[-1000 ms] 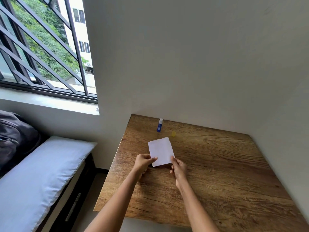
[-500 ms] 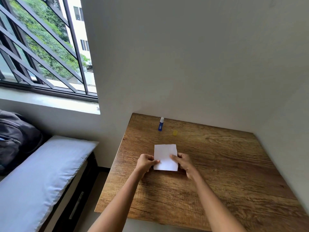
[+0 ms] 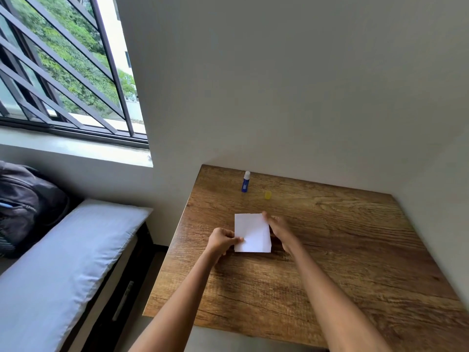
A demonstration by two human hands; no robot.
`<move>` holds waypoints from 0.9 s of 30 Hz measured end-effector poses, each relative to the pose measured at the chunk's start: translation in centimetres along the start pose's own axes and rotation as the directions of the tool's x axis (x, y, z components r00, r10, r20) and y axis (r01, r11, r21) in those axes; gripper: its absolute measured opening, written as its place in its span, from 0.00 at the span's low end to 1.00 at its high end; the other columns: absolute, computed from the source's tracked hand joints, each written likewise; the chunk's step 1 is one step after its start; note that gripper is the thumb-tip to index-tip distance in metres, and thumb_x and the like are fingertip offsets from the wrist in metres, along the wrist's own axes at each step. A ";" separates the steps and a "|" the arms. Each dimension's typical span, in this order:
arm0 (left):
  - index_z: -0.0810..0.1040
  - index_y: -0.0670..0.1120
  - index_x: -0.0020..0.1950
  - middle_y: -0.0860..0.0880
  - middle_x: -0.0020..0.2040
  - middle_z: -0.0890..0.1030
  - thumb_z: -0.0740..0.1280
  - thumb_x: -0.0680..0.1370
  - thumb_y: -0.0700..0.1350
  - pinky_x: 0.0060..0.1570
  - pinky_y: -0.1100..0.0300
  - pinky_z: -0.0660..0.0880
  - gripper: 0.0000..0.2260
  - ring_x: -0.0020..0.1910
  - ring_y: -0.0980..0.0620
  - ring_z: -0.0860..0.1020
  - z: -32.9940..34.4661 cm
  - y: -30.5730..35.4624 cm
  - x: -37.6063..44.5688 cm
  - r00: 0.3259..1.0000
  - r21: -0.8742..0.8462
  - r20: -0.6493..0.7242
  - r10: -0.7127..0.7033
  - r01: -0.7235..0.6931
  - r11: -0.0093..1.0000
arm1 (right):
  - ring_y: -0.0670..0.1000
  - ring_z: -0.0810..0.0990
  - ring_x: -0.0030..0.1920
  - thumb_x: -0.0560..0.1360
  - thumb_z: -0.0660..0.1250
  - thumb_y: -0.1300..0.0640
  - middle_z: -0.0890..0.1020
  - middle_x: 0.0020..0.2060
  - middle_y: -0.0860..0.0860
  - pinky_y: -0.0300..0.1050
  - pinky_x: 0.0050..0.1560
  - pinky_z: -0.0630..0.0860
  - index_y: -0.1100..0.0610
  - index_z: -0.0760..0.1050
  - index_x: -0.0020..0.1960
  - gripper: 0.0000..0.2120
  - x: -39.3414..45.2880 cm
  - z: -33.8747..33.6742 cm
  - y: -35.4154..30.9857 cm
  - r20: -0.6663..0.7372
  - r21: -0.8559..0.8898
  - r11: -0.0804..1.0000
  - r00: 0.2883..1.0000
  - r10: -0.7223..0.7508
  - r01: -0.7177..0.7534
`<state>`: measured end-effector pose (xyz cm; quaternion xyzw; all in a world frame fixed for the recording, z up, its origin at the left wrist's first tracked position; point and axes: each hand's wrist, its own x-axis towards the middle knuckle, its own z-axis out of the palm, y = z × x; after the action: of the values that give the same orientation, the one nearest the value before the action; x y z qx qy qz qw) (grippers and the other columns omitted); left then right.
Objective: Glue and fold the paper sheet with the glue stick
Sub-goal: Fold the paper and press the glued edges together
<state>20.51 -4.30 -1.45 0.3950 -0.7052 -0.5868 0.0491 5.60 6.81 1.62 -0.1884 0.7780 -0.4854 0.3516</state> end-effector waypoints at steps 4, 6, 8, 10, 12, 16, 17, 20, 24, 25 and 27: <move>0.81 0.37 0.44 0.50 0.28 0.74 0.72 0.72 0.46 0.17 0.68 0.60 0.11 0.16 0.60 0.63 -0.2 0.2 -0.3 1.000 -0.016 0.010 -0.003 0.003 1.000 | 0.57 0.72 0.64 0.77 0.54 0.40 0.75 0.63 0.57 0.48 0.56 0.68 0.59 0.72 0.64 0.27 -0.2 0.6 -1.0 -0.054 -0.039 0.998 0.997 -0.057 0.055; 0.81 0.40 0.41 0.51 0.28 0.73 0.72 0.72 0.46 0.17 0.68 0.60 0.09 0.16 0.60 0.63 -0.3 0.4 -0.5 0.999 -0.006 0.043 0.004 -0.003 1.000 | 0.55 0.78 0.55 0.76 0.60 0.43 0.80 0.57 0.59 0.45 0.51 0.71 0.60 0.76 0.59 0.23 -0.1 0.8 -1.6 -0.062 -0.173 0.964 0.975 -0.215 0.202; 0.80 0.42 0.38 0.52 0.26 0.72 0.72 0.72 0.46 0.17 0.68 0.60 0.08 0.16 0.60 0.63 -0.5 0.4 -0.6 0.998 -0.001 0.067 0.014 -0.014 1.000 | 0.53 0.78 0.56 0.75 0.65 0.47 0.81 0.56 0.56 0.46 0.56 0.74 0.59 0.78 0.58 0.18 0.0 1.2 -2.4 0.033 -0.331 0.887 0.943 -0.331 0.322; 0.81 0.43 0.38 0.52 0.26 0.72 0.72 0.72 0.46 0.17 0.68 0.60 0.07 0.16 0.60 0.63 -0.6 0.3 -0.7 0.997 -0.003 0.074 0.034 -0.034 0.999 | 0.52 0.76 0.58 0.74 0.67 0.47 0.81 0.56 0.53 0.53 0.60 0.73 0.55 0.79 0.57 0.16 0.2 1.8 -3.2 0.193 -0.500 0.770 0.917 -0.349 0.398; 0.81 0.43 0.39 0.51 0.26 0.72 0.72 0.72 0.47 0.17 0.68 0.60 0.08 0.17 0.59 0.63 -0.5 0.2 -0.8 0.997 0.001 0.069 0.046 -0.046 0.999 | 0.51 0.77 0.57 0.73 0.68 0.47 0.82 0.54 0.50 0.56 0.62 0.71 0.53 0.81 0.54 0.13 0.5 2.5 -4.1 0.287 -0.590 0.685 0.904 -0.317 0.428; 0.81 0.43 0.40 0.53 0.25 0.72 0.71 0.72 0.49 0.17 0.68 0.61 0.09 0.18 0.59 0.64 -0.6 0.2 -0.9 0.996 -0.014 0.061 0.065 -0.064 0.998 | 0.47 0.81 0.51 0.73 0.68 0.50 0.84 0.50 0.49 0.45 0.54 0.73 0.53 0.82 0.50 0.10 0.6 3.5 -4.9 0.322 -0.596 0.686 0.907 -0.273 0.418; 0.82 0.43 0.43 0.54 0.26 0.74 0.71 0.73 0.51 0.17 0.68 0.61 0.10 0.18 0.60 0.65 -0.7 0.2 -1.0 0.996 -0.037 0.054 0.077 -0.075 0.997 | 0.47 0.81 0.50 0.73 0.68 0.50 0.84 0.50 0.50 0.41 0.49 0.73 0.53 0.81 0.50 0.09 0.5 3.5 -4.9 0.328 -0.600 0.684 0.907 -0.263 0.415; 0.83 0.44 0.50 0.53 0.32 0.80 0.69 0.74 0.50 0.19 0.68 0.64 0.11 0.22 0.61 0.72 -1.0 0.1 -1.0 0.990 -0.177 -0.067 0.124 -0.135 0.975 | 0.46 0.81 0.48 0.73 0.68 0.52 0.84 0.49 0.50 0.37 0.44 0.72 0.54 0.82 0.50 0.09 0.5 3.4 -5.1 0.341 -0.608 0.678 0.907 -0.248 0.414; 0.84 0.43 0.49 0.47 0.43 0.85 0.71 0.73 0.46 0.35 0.67 0.74 0.09 0.36 0.61 0.79 -1.7 1.1 -0.5 0.982 -0.197 -0.135 0.131 -0.156 0.968 | 0.43 0.78 0.44 0.72 0.69 0.51 0.85 0.48 0.49 0.35 0.39 0.69 0.53 0.83 0.48 0.08 0.7 3.2 -5.8 0.305 -0.627 0.666 0.914 -0.267 0.404; 0.84 0.43 0.48 0.47 0.42 0.85 0.71 0.73 0.45 0.31 0.70 0.72 0.08 0.31 0.63 0.78 -1.7 1.4 -0.3 0.983 -0.188 -0.131 0.128 -0.152 0.970 | 0.43 0.78 0.44 0.72 0.69 0.50 0.85 0.48 0.49 0.36 0.40 0.70 0.53 0.83 0.48 0.09 0.7 3.2 -6.0 0.292 -0.634 0.662 0.917 -0.273 0.399; 0.84 0.42 0.46 0.51 0.41 0.83 0.71 0.73 0.44 0.22 0.75 0.65 0.07 0.21 0.65 0.73 -1.7 1.9 0.0 0.985 -0.198 -0.116 0.124 -0.145 0.969 | 0.43 0.79 0.44 0.72 0.69 0.49 0.85 0.48 0.48 0.37 0.41 0.71 0.52 0.83 0.48 0.09 0.9 2.8 -6.7 0.260 -0.643 0.656 0.918 -0.299 0.395</move>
<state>20.50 -5.67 0.76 0.3690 -0.6623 -0.6306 0.1657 6.69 1.48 6.43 -0.4811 0.8256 -0.2089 0.2080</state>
